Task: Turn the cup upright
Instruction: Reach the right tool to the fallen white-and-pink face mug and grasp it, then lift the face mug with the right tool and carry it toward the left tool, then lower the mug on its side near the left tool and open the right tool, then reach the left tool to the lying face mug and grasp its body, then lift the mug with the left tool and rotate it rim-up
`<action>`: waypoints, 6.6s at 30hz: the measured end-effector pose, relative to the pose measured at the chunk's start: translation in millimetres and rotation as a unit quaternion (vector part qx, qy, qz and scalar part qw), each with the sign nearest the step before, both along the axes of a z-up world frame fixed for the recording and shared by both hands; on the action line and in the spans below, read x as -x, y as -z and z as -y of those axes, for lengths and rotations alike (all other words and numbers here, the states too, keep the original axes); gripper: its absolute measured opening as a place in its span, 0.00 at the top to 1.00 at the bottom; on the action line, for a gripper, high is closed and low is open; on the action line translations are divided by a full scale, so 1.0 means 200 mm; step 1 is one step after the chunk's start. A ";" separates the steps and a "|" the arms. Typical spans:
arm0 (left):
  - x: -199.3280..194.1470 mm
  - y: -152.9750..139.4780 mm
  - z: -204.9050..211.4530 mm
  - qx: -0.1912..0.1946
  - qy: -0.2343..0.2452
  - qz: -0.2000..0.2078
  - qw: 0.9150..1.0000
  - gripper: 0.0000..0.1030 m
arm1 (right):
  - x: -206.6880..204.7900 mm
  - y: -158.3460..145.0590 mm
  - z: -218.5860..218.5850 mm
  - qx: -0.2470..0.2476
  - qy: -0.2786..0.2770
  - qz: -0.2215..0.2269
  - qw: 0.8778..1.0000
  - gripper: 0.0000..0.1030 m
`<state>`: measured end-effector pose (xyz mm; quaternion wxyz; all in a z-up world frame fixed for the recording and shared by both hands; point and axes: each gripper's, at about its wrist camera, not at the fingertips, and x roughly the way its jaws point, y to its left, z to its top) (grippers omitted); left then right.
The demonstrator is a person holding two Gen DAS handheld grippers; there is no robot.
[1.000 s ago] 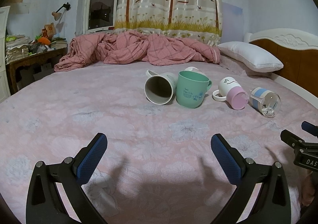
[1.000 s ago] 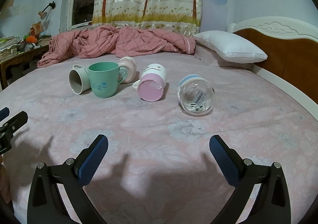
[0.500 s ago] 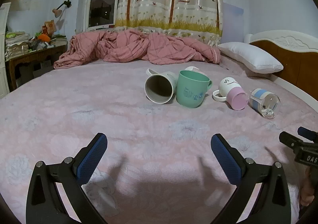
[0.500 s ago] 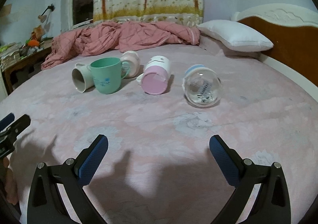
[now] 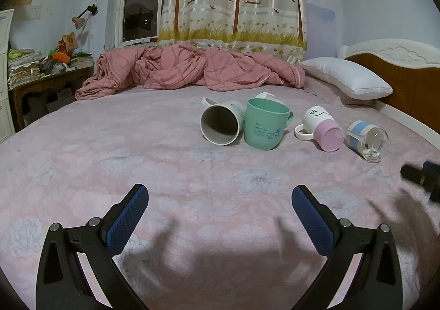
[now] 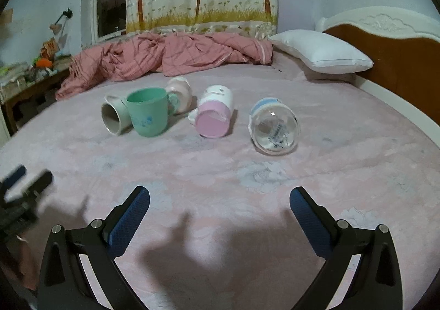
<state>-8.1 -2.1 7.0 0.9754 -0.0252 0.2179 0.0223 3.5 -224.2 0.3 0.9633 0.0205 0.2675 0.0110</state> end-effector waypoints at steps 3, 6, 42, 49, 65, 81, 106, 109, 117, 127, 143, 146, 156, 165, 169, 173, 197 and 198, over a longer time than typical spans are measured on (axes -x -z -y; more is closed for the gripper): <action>0.01 0.01 0.00 0.002 -0.005 0.001 1.000 0.00 | -0.06 -0.10 0.02 -0.009 -0.007 -0.004 1.000 0.00; 0.00 0.02 -0.02 0.007 -0.015 -0.003 1.000 0.00 | -0.19 -0.22 0.02 0.000 -0.003 -0.020 1.000 0.02; -0.07 0.06 -0.06 0.016 -0.030 -0.041 0.999 0.00 | -1.14 -0.11 -0.20 0.038 -0.029 -0.151 0.987 0.27; -0.06 0.05 -0.05 0.011 -0.032 -0.034 0.999 0.00 | -0.71 -0.28 -0.22 0.013 -0.068 -0.108 0.992 0.27; -0.06 0.05 -0.05 0.010 -0.032 -0.035 0.999 0.00 | -0.43 -0.08 -0.27 -0.025 -0.128 -0.237 0.963 0.27; -0.05 0.06 -0.04 0.008 -0.031 -0.037 0.999 0.00 | -0.39 0.00 -0.27 -0.022 -0.125 -0.175 0.976 0.16; -0.06 0.05 -0.01 0.001 -0.021 -0.039 0.999 0.00 | 0.00 0.08 0.09 0.083 0.028 0.031 0.996 0.00; -0.06 0.05 -0.01 0.001 -0.021 -0.040 0.999 0.00 | 0.00 0.08 0.07 0.096 0.026 0.034 0.994 0.00; -0.06 0.05 -0.01 0.001 -0.021 -0.039 0.999 0.00 | 0.01 0.09 0.07 0.090 0.027 0.030 0.995 0.00; -0.06 0.05 -0.01 0.000 -0.021 -0.040 0.999 0.00 | 0.01 0.09 0.08 0.086 0.031 0.029 0.995 0.00; 0.01 0.01 -0.02 -0.010 -0.024 -0.006 1.000 0.00 | 0.00 0.08 0.16 0.038 0.035 0.031 0.998 0.00; 0.03 -0.01 -0.02 -0.015 -0.020 0.008 1.000 0.00 | 0.00 0.08 0.19 0.024 0.038 0.027 0.999 0.00; 0.00 -0.27 -0.02 0.046 0.045 -0.008 0.998 0.00 | 0.00 0.08 0.23 0.000 0.065 0.026 0.998 0.00; -0.37 -0.35 0.16 0.187 0.130 -0.186 0.956 0.26 | 0.00 0.08 0.23 0.002 0.069 0.026 0.997 0.00; -0.53 -0.25 0.25 0.235 0.155 -0.260 0.924 0.27 | 0.00 0.08 0.24 -0.003 0.070 0.023 0.997 0.00; -0.66 -0.16 0.32 0.224 0.159 -0.320 0.907 0.27 | 0.00 0.08 0.25 -0.009 0.075 0.024 0.997 0.00; -0.54 -0.29 0.32 0.168 0.169 -0.243 0.941 0.27 | -0.02 0.10 0.30 -0.023 0.091 0.008 0.996 0.00; -0.51 -0.33 0.32 0.149 0.166 -0.220 0.950 0.27 | -0.02 0.10 0.30 -0.022 0.092 0.009 0.995 0.00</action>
